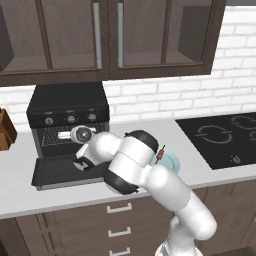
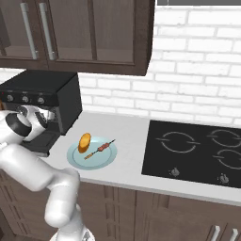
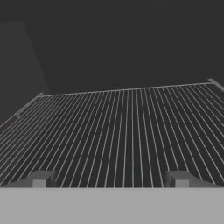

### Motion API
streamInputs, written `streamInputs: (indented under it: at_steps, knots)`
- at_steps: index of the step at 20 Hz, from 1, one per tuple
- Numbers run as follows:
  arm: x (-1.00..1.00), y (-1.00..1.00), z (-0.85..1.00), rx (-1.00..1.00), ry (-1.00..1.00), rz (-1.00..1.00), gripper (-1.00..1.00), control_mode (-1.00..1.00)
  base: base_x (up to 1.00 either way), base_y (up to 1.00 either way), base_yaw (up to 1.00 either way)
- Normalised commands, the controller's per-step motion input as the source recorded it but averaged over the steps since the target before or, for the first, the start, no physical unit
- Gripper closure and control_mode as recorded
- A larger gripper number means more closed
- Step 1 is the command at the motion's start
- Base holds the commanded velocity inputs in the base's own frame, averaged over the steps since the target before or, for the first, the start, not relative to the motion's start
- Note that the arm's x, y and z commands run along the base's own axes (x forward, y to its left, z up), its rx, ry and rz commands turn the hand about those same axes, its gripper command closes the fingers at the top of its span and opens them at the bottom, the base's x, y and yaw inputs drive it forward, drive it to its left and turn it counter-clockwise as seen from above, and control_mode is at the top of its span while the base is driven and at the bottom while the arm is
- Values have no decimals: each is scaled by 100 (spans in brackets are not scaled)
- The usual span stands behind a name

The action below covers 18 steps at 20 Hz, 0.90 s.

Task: Pick up the kebab skewer and baguette bread, and place them inside the toaster oven. Close the toaster oven door and start by setting the timer.

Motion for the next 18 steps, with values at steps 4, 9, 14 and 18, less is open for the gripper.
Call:
streamInputs:
  at_steps: [4,9,14,18]
  knots:
    - [-47,20,-41,-2,2,-10,-100,-100,0,0,0]
    - [-60,23,-46,-3,2,-7,-100,-100,0,0,0]
    - [-59,19,-36,0,9,-5,-100,-100,0,0,0]
    - [-57,17,-29,0,17,-5,-100,-100,0,0,0]
